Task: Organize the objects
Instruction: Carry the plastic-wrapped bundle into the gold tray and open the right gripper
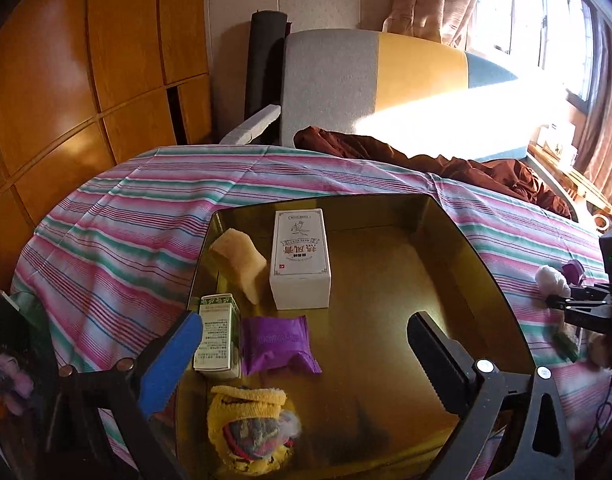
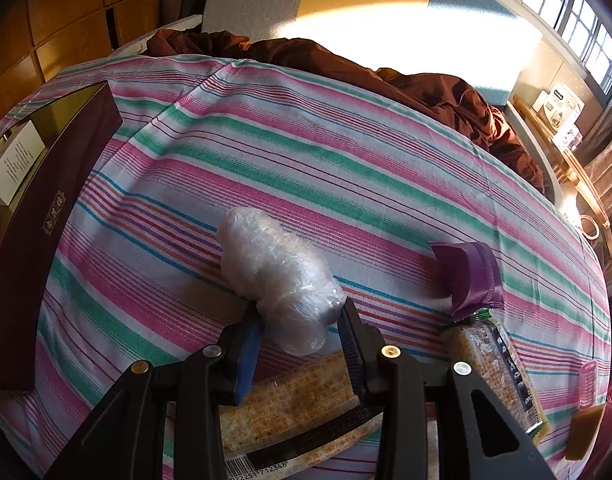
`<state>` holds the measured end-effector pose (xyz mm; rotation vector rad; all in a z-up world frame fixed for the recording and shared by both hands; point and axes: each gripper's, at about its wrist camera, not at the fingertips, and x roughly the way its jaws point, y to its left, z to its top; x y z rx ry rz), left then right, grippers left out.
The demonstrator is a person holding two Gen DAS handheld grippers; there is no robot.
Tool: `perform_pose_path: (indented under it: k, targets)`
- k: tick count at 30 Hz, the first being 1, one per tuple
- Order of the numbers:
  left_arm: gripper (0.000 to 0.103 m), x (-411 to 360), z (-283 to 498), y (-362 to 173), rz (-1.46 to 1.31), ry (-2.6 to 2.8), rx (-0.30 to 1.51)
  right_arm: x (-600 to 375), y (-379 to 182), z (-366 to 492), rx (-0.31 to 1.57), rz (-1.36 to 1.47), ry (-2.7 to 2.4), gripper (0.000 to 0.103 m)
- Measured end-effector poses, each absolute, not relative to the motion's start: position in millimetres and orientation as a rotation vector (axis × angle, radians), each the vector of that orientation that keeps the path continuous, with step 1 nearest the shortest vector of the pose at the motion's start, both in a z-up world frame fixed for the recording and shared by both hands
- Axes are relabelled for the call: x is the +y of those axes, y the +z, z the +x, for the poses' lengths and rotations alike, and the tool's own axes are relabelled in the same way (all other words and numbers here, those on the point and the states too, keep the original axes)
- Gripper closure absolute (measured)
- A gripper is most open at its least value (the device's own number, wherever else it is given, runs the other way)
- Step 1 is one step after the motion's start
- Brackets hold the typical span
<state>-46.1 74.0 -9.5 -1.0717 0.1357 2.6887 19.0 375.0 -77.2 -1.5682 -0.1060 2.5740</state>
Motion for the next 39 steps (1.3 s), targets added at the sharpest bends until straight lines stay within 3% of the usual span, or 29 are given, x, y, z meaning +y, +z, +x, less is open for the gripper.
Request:
perform_pose_path:
  k: [12,19,28,33,39]
  targets:
    - [0.0,62,-30,-20,-1.126,2.661,0.107,357,-76,22,-0.097,-1.597,2.6,0.066]
    - [0.0,57,-26,-16,-1.118,2.657,0.077,348,-72,26,0.024,-1.64,2.613,0.066]
    - [0.0,25,-23,-4,-1.087,2.714,-0.002,293,-13,35,0.162,-1.503,2.839,0.066]
    - [0.0,0,-24,-4,-1.1,2.762,-0.061,227,7,29,0.062,-1.548,2.995,0.066]
    - [0.0,-22,-26,-7,-1.114,2.793,-0.124,150,-13,23,-0.04,-1.748,3.057,0.066]
